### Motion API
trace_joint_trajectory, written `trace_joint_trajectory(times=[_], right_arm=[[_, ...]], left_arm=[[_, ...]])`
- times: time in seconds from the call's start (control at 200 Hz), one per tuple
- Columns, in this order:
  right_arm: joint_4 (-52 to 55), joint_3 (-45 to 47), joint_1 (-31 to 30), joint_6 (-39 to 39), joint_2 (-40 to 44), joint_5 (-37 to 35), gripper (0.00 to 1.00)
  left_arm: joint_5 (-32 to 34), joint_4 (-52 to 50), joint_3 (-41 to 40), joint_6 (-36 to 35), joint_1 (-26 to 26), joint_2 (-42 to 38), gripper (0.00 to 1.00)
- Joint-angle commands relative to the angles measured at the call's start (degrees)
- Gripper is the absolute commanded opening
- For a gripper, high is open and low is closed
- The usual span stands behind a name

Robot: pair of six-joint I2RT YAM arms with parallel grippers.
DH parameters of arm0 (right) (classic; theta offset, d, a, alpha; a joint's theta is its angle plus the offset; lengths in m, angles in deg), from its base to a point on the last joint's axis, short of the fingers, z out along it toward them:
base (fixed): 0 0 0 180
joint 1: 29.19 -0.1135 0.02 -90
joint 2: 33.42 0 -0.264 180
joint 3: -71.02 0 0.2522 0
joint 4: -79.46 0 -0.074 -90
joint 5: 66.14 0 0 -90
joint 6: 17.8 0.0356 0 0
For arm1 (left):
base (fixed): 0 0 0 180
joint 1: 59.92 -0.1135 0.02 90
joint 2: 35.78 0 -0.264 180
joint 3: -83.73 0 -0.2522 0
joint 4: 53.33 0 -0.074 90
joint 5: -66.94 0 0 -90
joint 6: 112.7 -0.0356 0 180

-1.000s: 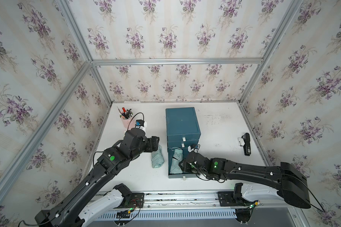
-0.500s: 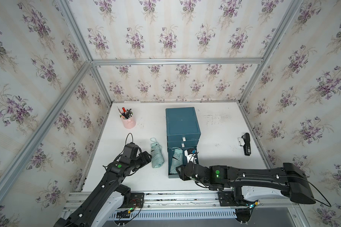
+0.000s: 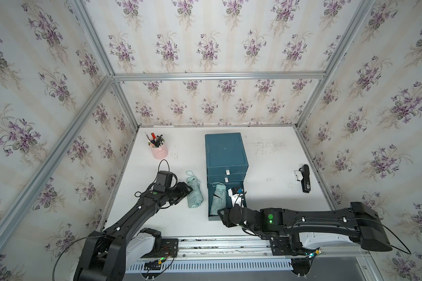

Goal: Place the umbrella in the drawer by color
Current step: Pick up the umbrella from the center of the board.

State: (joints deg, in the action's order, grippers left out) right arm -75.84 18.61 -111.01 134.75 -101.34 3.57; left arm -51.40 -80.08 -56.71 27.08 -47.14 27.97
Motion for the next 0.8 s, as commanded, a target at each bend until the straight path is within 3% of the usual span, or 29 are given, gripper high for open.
trace_joint_trajectory(times=[0.0, 0.225, 0.255, 0.44, 0.794], right_arm=[[-1.74, 0.04, -0.14, -0.78, -0.10, -1.05, 0.47], [-2.24, 1.08, -0.46, -0.24, 0.75, -1.15, 0.47], [-2.36, 1.19, -0.53, -0.10, 0.85, -1.15, 0.47], [-2.83, 1.49, -0.53, -0.06, 1.30, -1.06, 0.47], [-3.82, 1.24, -0.53, -0.33, 1.47, -0.35, 0.47]], left_arm=[[-1.46, 4.08, 0.75, -1.44, -0.11, 2.34, 0.56], [-3.04, 8.29, 0.82, -1.27, -0.14, 8.28, 0.56], [-3.45, 8.21, 1.04, -1.49, -0.16, 9.18, 0.52], [-3.71, 9.30, 0.78, -1.81, -0.08, 12.29, 0.50], [-3.13, 8.12, 0.39, -2.48, -0.13, 10.50, 0.42]])
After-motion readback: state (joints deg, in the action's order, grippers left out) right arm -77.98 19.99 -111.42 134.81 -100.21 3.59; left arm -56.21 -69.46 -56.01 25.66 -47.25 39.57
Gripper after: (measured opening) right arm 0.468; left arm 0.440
